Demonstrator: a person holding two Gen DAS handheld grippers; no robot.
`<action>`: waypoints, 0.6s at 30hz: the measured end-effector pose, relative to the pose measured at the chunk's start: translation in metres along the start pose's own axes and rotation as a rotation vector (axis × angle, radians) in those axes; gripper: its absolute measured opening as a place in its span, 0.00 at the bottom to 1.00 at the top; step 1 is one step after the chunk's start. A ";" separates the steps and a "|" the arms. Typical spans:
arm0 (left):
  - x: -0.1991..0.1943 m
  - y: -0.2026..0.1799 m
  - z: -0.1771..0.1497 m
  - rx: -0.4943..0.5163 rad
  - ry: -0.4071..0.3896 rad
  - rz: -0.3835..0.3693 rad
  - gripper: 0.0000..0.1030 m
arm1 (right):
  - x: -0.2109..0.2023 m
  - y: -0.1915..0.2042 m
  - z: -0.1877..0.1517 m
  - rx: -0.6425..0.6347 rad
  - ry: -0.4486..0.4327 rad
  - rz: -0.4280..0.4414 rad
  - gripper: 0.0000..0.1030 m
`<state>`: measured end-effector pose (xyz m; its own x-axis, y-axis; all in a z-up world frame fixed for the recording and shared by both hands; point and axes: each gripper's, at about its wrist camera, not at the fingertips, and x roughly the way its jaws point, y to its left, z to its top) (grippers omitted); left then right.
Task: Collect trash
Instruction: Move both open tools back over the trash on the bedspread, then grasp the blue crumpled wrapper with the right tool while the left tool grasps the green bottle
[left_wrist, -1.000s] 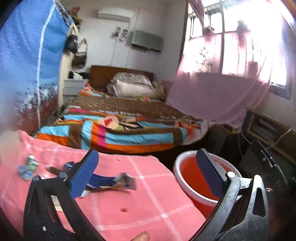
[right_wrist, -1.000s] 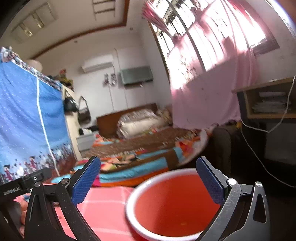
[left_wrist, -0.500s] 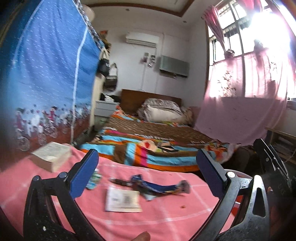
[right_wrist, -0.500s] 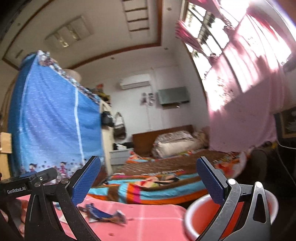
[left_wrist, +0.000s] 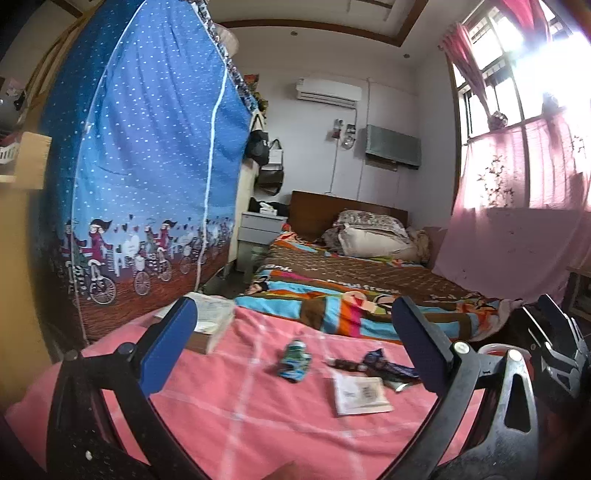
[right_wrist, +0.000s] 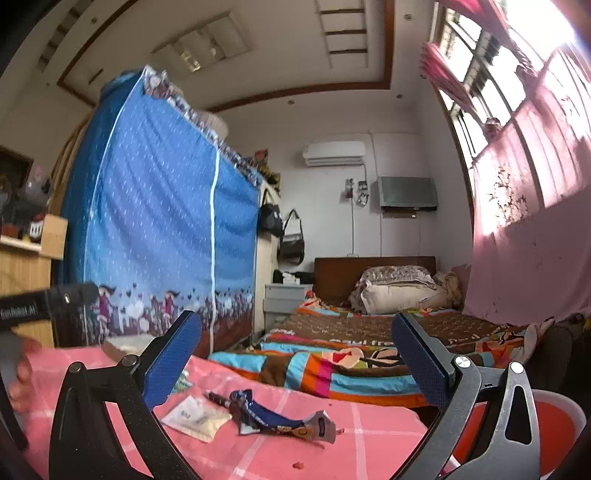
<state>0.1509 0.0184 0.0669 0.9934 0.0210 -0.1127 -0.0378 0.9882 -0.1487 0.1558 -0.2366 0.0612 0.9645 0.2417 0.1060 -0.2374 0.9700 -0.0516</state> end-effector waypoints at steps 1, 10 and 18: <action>0.002 0.004 0.000 0.004 0.004 0.009 1.00 | 0.004 0.002 -0.002 -0.009 0.014 0.002 1.00; 0.036 0.017 -0.002 0.017 0.079 -0.003 1.00 | 0.052 0.015 -0.022 -0.076 0.232 0.012 1.00; 0.097 0.020 -0.019 -0.022 0.348 -0.059 1.00 | 0.097 -0.002 -0.045 0.012 0.517 0.028 1.00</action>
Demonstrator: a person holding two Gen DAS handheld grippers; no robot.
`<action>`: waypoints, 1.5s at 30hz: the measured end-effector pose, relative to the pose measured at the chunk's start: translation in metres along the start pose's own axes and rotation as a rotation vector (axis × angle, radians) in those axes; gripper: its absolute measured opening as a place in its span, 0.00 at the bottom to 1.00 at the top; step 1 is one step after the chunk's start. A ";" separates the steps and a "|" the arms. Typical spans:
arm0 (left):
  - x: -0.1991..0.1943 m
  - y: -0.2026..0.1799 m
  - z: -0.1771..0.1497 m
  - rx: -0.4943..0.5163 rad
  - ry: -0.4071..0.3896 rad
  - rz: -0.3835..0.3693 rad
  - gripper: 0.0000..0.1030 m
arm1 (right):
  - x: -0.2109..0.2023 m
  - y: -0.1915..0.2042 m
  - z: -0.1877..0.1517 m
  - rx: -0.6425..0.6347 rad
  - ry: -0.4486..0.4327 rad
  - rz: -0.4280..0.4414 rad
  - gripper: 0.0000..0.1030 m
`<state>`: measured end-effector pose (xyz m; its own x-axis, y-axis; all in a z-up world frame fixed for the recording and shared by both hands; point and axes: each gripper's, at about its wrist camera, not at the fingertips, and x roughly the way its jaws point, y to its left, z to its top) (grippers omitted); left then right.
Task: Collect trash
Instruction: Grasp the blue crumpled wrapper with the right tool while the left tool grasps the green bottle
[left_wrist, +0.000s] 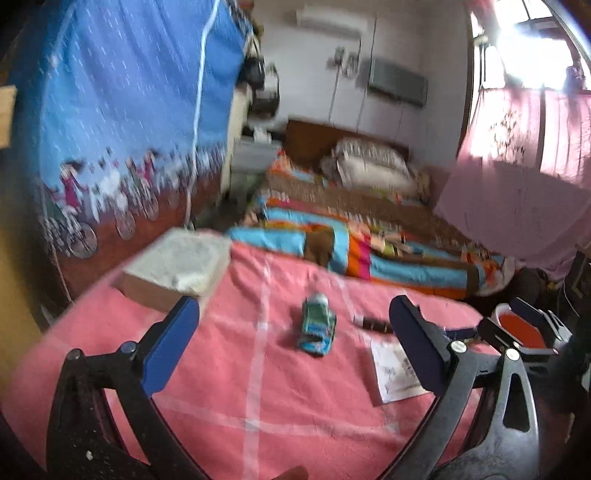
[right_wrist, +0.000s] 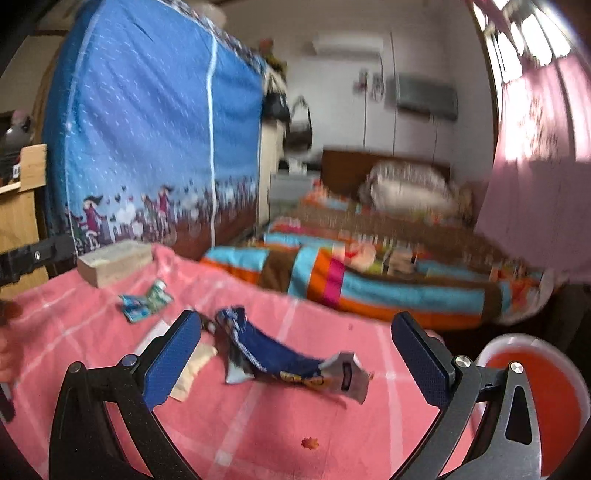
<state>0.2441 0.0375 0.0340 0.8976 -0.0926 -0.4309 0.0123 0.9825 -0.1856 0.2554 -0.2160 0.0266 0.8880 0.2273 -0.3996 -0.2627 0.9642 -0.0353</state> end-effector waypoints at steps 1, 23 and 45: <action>0.011 -0.001 0.000 -0.004 0.048 -0.011 0.98 | 0.008 -0.004 0.000 0.017 0.042 0.008 1.00; 0.085 -0.002 -0.014 -0.102 0.360 -0.136 0.32 | 0.056 -0.017 -0.013 0.100 0.330 0.154 0.53; 0.021 -0.013 -0.006 -0.054 0.074 -0.177 0.30 | 0.015 0.006 -0.007 -0.040 0.112 0.128 0.13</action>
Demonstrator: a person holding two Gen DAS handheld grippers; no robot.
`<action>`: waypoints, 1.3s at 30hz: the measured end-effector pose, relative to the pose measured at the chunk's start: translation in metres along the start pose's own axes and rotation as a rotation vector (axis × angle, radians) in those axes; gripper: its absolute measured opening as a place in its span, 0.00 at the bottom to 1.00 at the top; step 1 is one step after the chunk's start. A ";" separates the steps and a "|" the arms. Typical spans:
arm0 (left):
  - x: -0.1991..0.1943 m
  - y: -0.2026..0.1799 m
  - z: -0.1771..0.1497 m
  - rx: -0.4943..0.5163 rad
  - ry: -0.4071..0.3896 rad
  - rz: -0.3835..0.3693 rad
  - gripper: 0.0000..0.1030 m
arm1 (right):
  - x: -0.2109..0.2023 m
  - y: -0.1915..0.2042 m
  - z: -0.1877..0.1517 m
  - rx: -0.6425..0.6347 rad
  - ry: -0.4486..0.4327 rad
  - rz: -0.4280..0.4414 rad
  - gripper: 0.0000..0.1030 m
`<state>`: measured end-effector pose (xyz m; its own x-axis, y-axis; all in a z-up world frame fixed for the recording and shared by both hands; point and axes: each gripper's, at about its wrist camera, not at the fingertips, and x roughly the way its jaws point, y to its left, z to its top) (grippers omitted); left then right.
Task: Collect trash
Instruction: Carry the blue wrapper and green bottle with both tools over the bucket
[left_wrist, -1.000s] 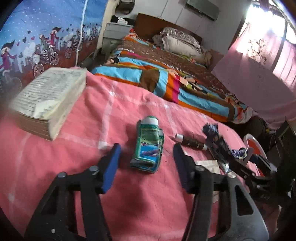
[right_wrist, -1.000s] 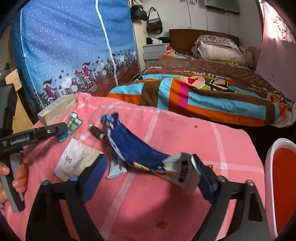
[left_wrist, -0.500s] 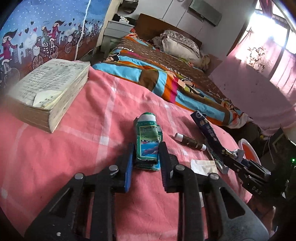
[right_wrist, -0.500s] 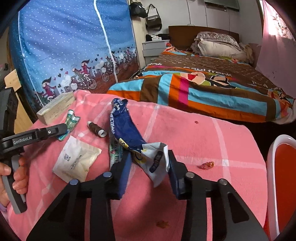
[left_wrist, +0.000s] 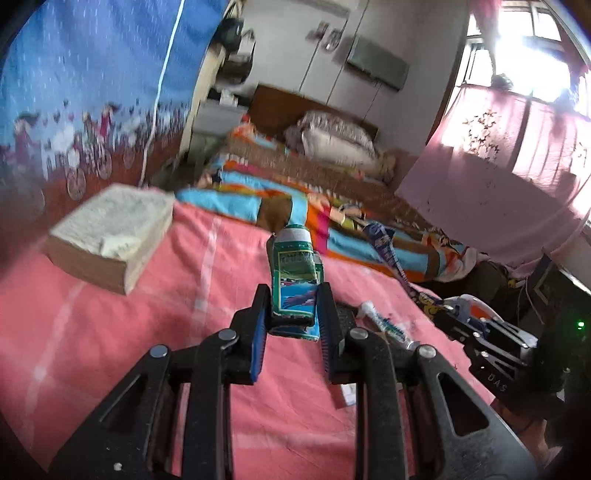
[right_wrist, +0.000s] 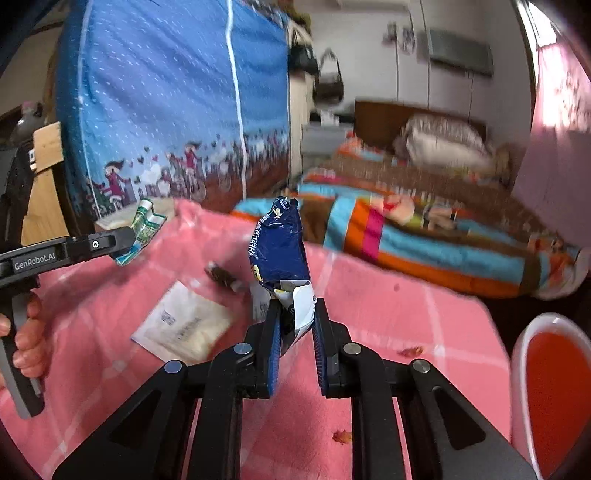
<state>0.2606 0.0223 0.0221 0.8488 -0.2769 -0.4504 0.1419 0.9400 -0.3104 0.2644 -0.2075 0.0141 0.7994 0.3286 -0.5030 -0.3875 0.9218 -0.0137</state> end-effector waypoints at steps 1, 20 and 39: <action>-0.005 -0.004 -0.001 0.019 -0.027 0.007 0.30 | -0.005 0.002 0.000 -0.011 -0.030 -0.007 0.13; -0.040 -0.120 0.003 0.297 -0.323 -0.130 0.31 | -0.136 -0.028 -0.008 0.040 -0.590 -0.217 0.14; -0.005 -0.256 -0.027 0.444 -0.192 -0.350 0.31 | -0.188 -0.119 -0.053 0.274 -0.523 -0.483 0.14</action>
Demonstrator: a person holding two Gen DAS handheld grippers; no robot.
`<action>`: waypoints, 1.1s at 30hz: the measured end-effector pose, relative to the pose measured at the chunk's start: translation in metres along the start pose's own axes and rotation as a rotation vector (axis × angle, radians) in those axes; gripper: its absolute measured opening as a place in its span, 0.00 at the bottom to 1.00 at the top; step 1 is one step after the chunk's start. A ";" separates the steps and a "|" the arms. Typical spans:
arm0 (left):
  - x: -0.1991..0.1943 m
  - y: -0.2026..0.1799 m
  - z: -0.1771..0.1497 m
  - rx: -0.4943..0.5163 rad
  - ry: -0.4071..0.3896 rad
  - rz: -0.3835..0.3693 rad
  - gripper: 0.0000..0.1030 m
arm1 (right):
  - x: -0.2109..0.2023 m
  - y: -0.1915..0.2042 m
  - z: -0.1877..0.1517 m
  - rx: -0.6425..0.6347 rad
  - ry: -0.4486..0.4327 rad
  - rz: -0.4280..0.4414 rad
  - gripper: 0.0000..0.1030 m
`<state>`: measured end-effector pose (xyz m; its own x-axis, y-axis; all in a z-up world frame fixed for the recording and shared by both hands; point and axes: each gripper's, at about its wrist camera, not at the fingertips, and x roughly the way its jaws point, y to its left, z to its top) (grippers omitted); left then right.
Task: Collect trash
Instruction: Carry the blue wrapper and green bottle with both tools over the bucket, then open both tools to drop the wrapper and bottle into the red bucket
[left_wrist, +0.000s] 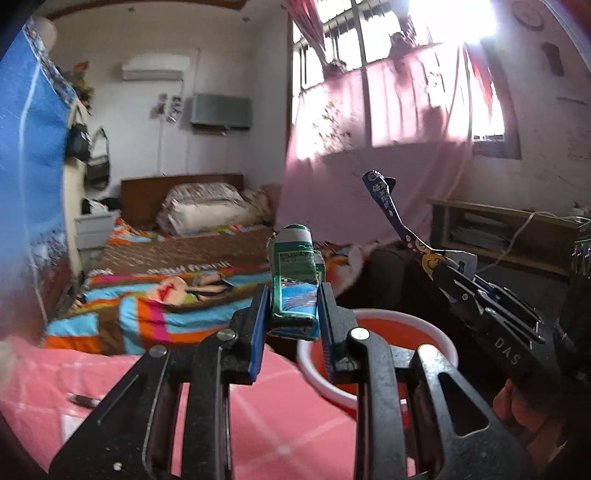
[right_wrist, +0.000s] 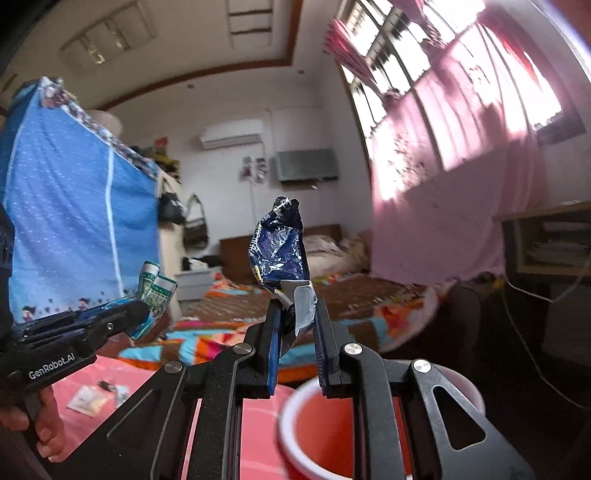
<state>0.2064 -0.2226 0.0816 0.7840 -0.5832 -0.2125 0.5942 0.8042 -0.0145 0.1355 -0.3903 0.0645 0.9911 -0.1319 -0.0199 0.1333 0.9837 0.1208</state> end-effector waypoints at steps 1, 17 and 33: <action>0.006 -0.003 -0.001 -0.004 0.018 -0.015 0.31 | 0.000 -0.006 -0.002 0.006 0.011 -0.015 0.14; 0.089 -0.038 -0.023 -0.132 0.346 -0.135 0.31 | 0.021 -0.056 -0.021 0.122 0.228 -0.117 0.17; 0.106 -0.032 -0.036 -0.262 0.426 -0.140 0.42 | 0.040 -0.080 -0.040 0.232 0.422 -0.141 0.28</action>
<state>0.2640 -0.3060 0.0246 0.5255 -0.6326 -0.5690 0.5806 0.7554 -0.3037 0.1640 -0.4694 0.0148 0.8820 -0.1534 -0.4455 0.3105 0.9004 0.3047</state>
